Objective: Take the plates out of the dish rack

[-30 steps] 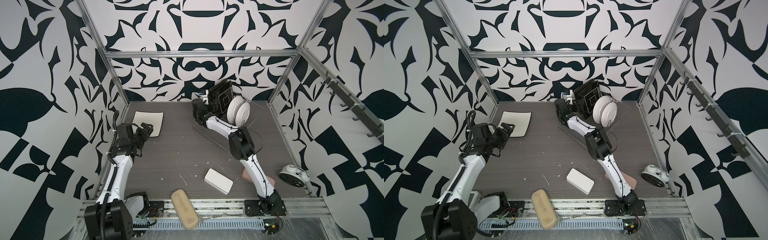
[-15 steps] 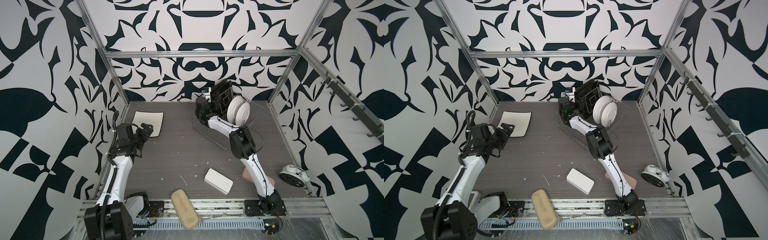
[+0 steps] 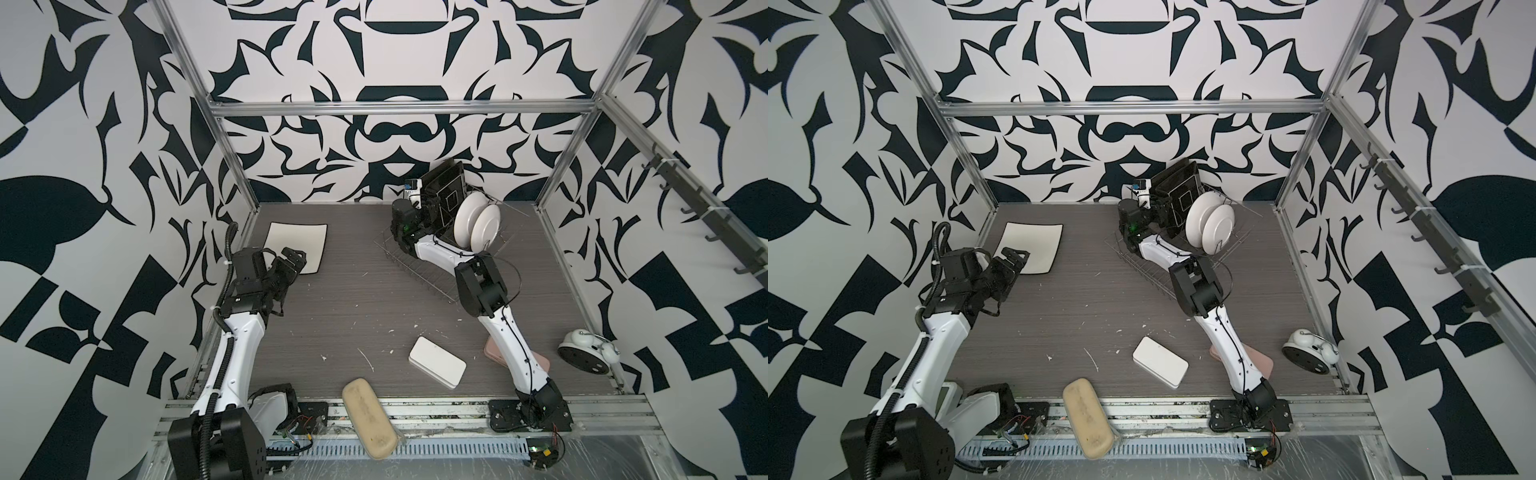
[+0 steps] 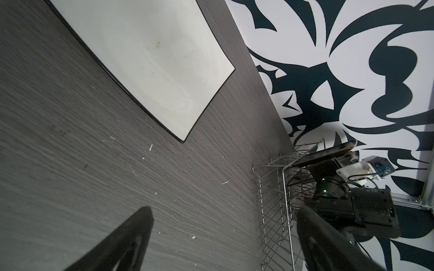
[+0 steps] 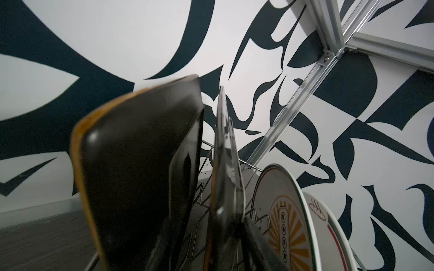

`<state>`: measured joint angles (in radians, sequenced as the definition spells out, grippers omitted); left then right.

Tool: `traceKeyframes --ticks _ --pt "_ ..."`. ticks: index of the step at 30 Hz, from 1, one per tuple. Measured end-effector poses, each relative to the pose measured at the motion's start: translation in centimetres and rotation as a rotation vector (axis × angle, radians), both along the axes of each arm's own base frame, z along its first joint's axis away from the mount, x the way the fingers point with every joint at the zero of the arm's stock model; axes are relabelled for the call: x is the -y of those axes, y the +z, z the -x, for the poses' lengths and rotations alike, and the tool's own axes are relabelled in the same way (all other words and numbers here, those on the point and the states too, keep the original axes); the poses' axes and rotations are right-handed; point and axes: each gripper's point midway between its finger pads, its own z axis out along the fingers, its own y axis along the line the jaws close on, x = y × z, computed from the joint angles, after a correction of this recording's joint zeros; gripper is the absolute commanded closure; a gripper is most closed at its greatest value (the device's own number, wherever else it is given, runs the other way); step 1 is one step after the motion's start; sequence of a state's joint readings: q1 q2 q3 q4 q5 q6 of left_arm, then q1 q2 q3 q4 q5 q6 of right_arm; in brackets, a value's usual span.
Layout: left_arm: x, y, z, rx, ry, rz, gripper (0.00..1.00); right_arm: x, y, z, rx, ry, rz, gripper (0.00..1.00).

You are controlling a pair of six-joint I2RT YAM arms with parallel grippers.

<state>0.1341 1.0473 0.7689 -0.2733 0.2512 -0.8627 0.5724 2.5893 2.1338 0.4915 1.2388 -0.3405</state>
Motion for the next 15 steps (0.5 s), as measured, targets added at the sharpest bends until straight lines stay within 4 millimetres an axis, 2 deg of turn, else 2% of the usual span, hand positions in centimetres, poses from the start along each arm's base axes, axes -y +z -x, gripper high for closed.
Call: traceKeyframes --ticks 4,9,15 --pt "0.0 0.3 -0.1 0.006 0.0 -0.001 0.01 0.5 -0.4 -0.2 0.002 -0.012 -0.005 0.53" --pt "0.0 0.6 -0.2 0.013 0.0 -0.002 0.01 1.1 -0.3 -0.5 0.021 -0.018 -0.021 0.55" --pt "0.0 0.6 -0.2 0.012 0.0 -0.002 0.01 1.5 0.1 -0.8 0.037 -0.018 -0.033 0.61"
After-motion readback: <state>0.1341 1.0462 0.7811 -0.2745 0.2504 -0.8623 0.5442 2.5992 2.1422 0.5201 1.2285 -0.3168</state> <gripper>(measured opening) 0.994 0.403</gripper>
